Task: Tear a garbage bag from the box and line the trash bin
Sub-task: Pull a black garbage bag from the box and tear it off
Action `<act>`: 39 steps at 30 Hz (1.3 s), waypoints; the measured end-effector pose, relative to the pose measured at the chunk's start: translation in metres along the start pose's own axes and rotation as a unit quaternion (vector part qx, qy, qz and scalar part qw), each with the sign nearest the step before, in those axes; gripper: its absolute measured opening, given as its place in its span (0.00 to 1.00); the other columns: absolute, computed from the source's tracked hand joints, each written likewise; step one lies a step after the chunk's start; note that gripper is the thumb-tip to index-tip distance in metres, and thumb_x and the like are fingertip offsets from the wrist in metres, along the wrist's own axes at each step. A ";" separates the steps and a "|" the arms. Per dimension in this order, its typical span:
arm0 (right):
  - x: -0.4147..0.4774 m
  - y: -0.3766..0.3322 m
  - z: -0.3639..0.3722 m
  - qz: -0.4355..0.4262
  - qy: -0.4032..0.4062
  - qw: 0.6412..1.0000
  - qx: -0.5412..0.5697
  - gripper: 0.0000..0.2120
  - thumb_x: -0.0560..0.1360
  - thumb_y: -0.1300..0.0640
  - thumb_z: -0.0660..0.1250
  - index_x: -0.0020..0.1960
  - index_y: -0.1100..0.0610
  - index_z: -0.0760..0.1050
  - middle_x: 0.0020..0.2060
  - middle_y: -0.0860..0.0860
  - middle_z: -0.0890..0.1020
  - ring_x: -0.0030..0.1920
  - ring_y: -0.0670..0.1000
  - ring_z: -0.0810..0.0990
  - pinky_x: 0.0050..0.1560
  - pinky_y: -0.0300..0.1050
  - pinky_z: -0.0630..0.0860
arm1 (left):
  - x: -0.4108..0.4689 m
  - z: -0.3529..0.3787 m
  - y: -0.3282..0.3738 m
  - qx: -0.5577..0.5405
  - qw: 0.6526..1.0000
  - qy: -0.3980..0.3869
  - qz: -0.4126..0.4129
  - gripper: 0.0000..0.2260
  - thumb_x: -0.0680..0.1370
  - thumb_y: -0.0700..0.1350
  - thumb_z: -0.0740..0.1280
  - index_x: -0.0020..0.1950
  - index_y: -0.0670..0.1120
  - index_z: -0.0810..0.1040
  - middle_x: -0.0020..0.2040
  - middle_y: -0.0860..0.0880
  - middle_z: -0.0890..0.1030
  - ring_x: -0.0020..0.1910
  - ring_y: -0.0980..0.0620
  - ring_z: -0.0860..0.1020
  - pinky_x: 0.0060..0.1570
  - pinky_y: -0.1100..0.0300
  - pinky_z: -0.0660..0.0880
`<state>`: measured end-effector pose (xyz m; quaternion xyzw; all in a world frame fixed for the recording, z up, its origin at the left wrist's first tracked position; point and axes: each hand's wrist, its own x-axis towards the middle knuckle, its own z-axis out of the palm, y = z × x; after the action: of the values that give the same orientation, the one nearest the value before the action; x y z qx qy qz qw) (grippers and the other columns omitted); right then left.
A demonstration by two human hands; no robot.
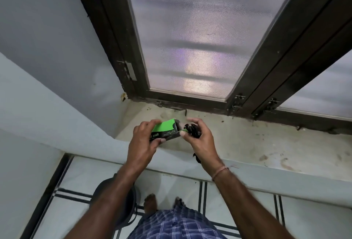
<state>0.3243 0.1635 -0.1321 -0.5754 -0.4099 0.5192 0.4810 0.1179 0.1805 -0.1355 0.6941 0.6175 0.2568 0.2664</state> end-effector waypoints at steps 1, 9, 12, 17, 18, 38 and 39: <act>-0.001 -0.001 -0.002 -0.006 -0.009 1.000 -0.006 0.20 0.77 0.60 0.76 0.67 0.49 0.79 0.59 0.47 0.84 0.61 0.43 0.82 0.58 0.34 0.78 | 0.000 0.000 -0.001 -0.003 1.000 -0.001 0.004 0.24 0.76 0.47 0.75 0.70 0.56 0.75 0.62 0.52 0.78 0.61 0.48 0.72 0.51 0.55 0.71; 0.000 0.005 0.001 -0.012 0.022 1.000 -0.015 0.13 0.76 0.58 0.77 0.59 0.49 0.86 0.58 0.54 0.84 0.62 0.51 0.83 0.65 0.47 0.80 | 0.001 -0.003 0.001 -0.023 0.999 0.000 0.027 0.24 0.76 0.44 0.76 0.70 0.56 0.75 0.62 0.54 0.77 0.60 0.52 0.71 0.51 0.62 0.69; -0.001 0.005 0.002 0.003 0.050 0.998 -0.023 0.14 0.73 0.55 0.80 0.58 0.49 0.84 0.54 0.49 0.87 0.57 0.49 0.85 0.60 0.47 0.83 | 0.001 -0.004 0.001 -0.026 0.999 -0.001 0.039 0.24 0.75 0.43 0.76 0.70 0.55 0.75 0.62 0.56 0.75 0.61 0.52 0.70 0.53 0.68 0.67; -0.006 0.005 0.001 0.024 0.108 0.992 -0.053 0.25 0.69 0.50 0.83 0.63 0.48 0.80 0.56 0.46 0.85 0.56 0.44 0.84 0.60 0.41 0.82 | 0.000 -0.005 -0.004 -0.034 0.999 0.013 0.023 0.25 0.76 0.43 0.75 0.70 0.57 0.74 0.63 0.56 0.75 0.62 0.51 0.71 0.52 0.59 0.73; -0.006 0.008 0.002 0.037 0.117 0.991 -0.050 0.28 0.68 0.49 0.83 0.66 0.48 0.79 0.58 0.46 0.84 0.58 0.45 0.83 0.62 0.41 0.81 | 0.000 -0.005 -0.005 -0.037 0.999 0.015 0.022 0.25 0.76 0.43 0.75 0.70 0.57 0.74 0.63 0.56 0.75 0.61 0.50 0.71 0.52 0.59 0.73; -0.005 0.001 0.012 -0.049 0.043 0.997 -0.040 0.17 0.76 0.48 0.76 0.63 0.47 0.85 0.51 0.53 0.88 0.48 0.54 0.88 0.52 0.56 0.86 | 0.000 -0.006 0.001 -0.033 0.998 0.038 0.024 0.25 0.75 0.43 0.77 0.70 0.55 0.76 0.62 0.52 0.77 0.61 0.50 0.71 0.51 0.58 0.73; -0.004 0.002 0.012 -0.048 0.046 0.997 -0.049 0.16 0.75 0.49 0.77 0.63 0.47 0.85 0.51 0.52 0.88 0.49 0.54 0.88 0.51 0.56 0.87 | 0.000 -0.007 0.000 -0.030 0.998 0.038 0.026 0.25 0.75 0.43 0.77 0.70 0.55 0.76 0.62 0.52 0.77 0.61 0.49 0.71 0.51 0.57 0.73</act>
<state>0.3119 0.1605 -0.1331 -0.6010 -0.4396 0.4477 0.4952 0.1138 0.1811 -0.1304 0.6912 0.6008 0.3088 0.2567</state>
